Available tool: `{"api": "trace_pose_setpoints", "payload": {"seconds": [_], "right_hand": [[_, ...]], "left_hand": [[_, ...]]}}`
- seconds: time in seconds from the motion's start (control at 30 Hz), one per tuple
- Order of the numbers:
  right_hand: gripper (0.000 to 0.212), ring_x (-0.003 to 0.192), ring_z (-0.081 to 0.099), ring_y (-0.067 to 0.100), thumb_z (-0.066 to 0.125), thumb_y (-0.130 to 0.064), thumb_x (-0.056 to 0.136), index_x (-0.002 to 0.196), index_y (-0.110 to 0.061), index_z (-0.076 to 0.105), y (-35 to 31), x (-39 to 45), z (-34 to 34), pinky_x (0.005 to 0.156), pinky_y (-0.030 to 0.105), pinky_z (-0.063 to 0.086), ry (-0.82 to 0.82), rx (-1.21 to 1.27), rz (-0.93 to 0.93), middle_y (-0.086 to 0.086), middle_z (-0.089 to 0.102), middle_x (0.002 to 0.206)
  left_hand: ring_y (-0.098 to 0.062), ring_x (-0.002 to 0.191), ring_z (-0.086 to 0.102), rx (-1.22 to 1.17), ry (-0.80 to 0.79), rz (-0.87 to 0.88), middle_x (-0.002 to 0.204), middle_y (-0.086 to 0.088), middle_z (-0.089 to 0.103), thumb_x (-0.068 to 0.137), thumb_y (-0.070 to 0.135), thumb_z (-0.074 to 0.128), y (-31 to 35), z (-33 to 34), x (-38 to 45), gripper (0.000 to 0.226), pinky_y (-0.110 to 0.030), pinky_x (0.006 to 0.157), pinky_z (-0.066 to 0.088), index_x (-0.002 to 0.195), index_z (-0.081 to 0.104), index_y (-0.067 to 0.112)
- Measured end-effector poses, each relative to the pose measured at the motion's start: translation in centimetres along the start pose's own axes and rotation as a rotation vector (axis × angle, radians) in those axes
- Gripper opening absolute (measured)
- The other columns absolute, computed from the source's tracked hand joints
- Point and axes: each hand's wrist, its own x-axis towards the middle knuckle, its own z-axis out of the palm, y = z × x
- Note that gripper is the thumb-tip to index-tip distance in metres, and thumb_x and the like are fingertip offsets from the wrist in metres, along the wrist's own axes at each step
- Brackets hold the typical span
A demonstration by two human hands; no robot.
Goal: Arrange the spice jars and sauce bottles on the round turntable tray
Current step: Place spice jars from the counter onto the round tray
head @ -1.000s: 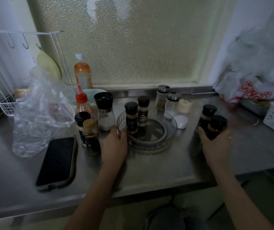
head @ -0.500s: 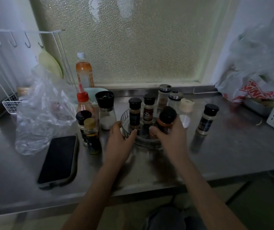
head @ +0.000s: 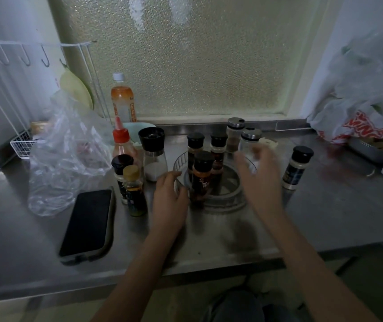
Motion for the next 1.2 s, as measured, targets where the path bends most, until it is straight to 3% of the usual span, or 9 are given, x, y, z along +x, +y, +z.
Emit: {"api": "trace_pose_setpoints", "payload": {"seconds": [0.07, 0.17, 0.27, 0.37, 0.5, 0.67, 0.93, 1.1, 1.2], "right_hand": [[0.052, 0.116, 0.051, 0.032, 0.056, -0.035, 0.089, 0.128, -0.003, 0.047, 1.5, 3.5, -1.6, 0.097, 0.037, 0.041, 0.131, -0.192, 0.011, 0.018, 0.056, 0.126], [0.062, 0.127, 0.042, 0.039, 0.053, -0.045, 0.086, 0.13, -0.004, 0.038, 4.5, 7.8, -2.0, 0.105, 0.063, 0.028, -0.044, -0.565, 0.122, 0.025, 0.052, 0.129], [0.058, 0.121, 0.046, 0.04, 0.049, -0.053, 0.086, 0.115, -0.002, 0.045, 5.9, 9.2, -1.3, 0.102, 0.068, 0.027, -0.158, -0.725, 0.137, 0.023, 0.061, 0.113], [0.046, 0.108, 0.054, 0.036, 0.048, -0.049, 0.084, 0.097, -0.004, 0.053, 5.7, 9.0, -1.0, 0.105, 0.072, 0.016, -0.096, -0.78, 0.093, 0.017, 0.066, 0.092], [0.044, 0.101, 0.056, 0.032, 0.049, -0.05, 0.073, 0.092, -0.01, 0.058, 4.9, 8.1, -2.5, 0.105, 0.069, 0.023, 0.016, -0.697, 0.019, 0.012, 0.066, 0.084], [0.045, 0.112, 0.053, 0.027, 0.057, -0.052, 0.077, 0.104, -0.017, 0.062, 0.0, 5.7, -4.8, 0.111, 0.059, 0.005, 0.195, -0.586, -0.09, 0.008, 0.068, 0.092], [0.046, 0.108, 0.053, 0.015, 0.054, -0.066, 0.074, 0.103, -0.03, 0.059, -2.6, 1.0, 0.1, 0.113, 0.053, 0.004, -0.175, -0.431, -0.117, -0.007, 0.066, 0.099], [0.047, 0.099, 0.058, 0.013, 0.047, -0.067, 0.08, 0.105, -0.03, 0.059, -2.8, -0.4, 1.3, 0.113, 0.05, 0.005, -0.17, -0.316, -0.109, -0.009, 0.066, 0.092], [0.045, 0.09, 0.06, 0.008, 0.039, -0.061, 0.088, 0.109, -0.028, 0.061, -3.4, -0.4, 0.6, 0.115, 0.048, 0.012, -0.214, -0.193, -0.124, -0.012, 0.068, 0.09]], "left_hand": [[-0.015, 0.121, 0.046, 0.019, -0.027, 0.011, 0.135, -0.007, 0.048, 0.09, 0.005, 0.047, 0.1, 0.0, -0.1, 0.034, -0.009, 0.089, 0.027, 0.123, 0.054, 0.01], [-0.019, 0.126, 0.044, 0.033, -0.035, 0.017, 0.136, -0.008, 0.049, 0.089, 0.002, 0.047, 0.2, 0.0, 0.0, 0.036, -0.015, 0.094, 0.029, 0.123, 0.055, 0.008], [-0.023, 0.13, 0.042, 0.03, -0.04, 0.002, 0.14, -0.011, 0.047, 0.089, 0.002, 0.048, 0.1, 0.0, 0.1, 0.038, -0.029, 0.107, 0.034, 0.127, 0.053, 0.005], [-0.032, 0.124, 0.05, -0.002, -0.043, -0.007, 0.141, -0.012, 0.046, 0.088, 0.004, 0.049, -0.2, 0.2, 0.2, 0.041, -0.047, 0.103, 0.042, 0.129, 0.051, 0.007], [-0.032, 0.123, 0.051, -0.003, -0.07, -0.031, 0.145, -0.011, 0.041, 0.087, 0.005, 0.051, -0.4, 0.3, 0.3, 0.046, -0.048, 0.102, 0.043, 0.132, 0.048, 0.008], [-0.03, 0.127, 0.047, 0.031, -0.06, -0.038, 0.146, -0.012, 0.038, 0.087, 0.006, 0.052, -0.2, 0.5, 0.4, 0.048, -0.045, 0.106, 0.04, 0.134, 0.045, 0.007], [-0.021, 0.115, 0.049, -0.093, 0.07, 0.029, 0.132, -0.01, 0.044, 0.083, 0.011, 0.061, 0.2, -0.2, -0.6, 0.05, -0.039, 0.093, 0.049, 0.128, 0.04, 0.011], [-0.02, 0.109, 0.05, -0.082, 0.097, 0.091, 0.124, -0.007, 0.042, 0.081, 0.013, 0.062, 0.1, -0.3, -0.9, 0.045, -0.046, 0.083, 0.053, 0.119, 0.038, 0.016], [-0.017, 0.11, 0.049, -0.08, 0.089, 0.073, 0.127, -0.006, 0.042, 0.083, 0.01, 0.06, 0.0, -0.1, -0.7, 0.044, -0.039, 0.084, 0.052, 0.12, 0.038, 0.017]]}}
